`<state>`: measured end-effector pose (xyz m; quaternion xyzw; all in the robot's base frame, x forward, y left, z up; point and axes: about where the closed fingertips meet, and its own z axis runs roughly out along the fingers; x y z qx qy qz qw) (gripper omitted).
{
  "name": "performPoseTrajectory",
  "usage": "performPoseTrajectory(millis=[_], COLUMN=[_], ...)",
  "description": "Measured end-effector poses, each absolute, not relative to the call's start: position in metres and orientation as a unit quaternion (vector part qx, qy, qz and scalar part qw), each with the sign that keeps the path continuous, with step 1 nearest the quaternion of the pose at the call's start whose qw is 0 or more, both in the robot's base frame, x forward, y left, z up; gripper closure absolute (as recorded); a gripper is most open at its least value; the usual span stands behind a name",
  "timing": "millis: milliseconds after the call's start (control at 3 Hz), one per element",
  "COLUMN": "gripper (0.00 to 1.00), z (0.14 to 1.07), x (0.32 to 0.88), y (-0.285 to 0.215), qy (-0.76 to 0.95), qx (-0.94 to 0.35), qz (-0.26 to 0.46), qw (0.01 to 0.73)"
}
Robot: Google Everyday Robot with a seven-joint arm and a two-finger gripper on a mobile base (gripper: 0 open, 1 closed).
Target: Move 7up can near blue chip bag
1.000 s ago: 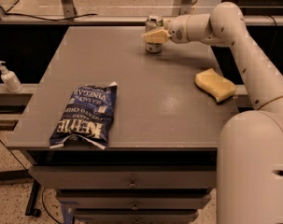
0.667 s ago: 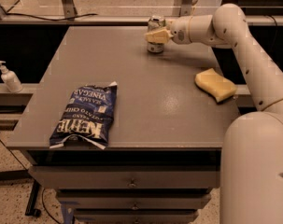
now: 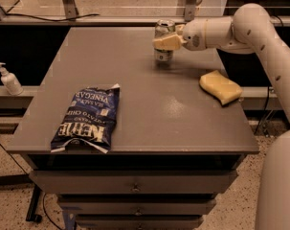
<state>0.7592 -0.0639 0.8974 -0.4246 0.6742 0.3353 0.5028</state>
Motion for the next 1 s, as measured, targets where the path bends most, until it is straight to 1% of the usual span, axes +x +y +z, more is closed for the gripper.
performPoseTrajectory(millis=[333,667,1000], gripper=[1.0,1.0,1.0], z=[0.921,0.921,0.915], x=[0.703,0.703,0.693], y=[-0.068,-0.068,-0.052], qy=[0.66,0.66,0.658], qx=[-0.447,-0.447,-0.449], qz=[0.354,0.354,0.359], qw=[0.489,0.489,0.487])
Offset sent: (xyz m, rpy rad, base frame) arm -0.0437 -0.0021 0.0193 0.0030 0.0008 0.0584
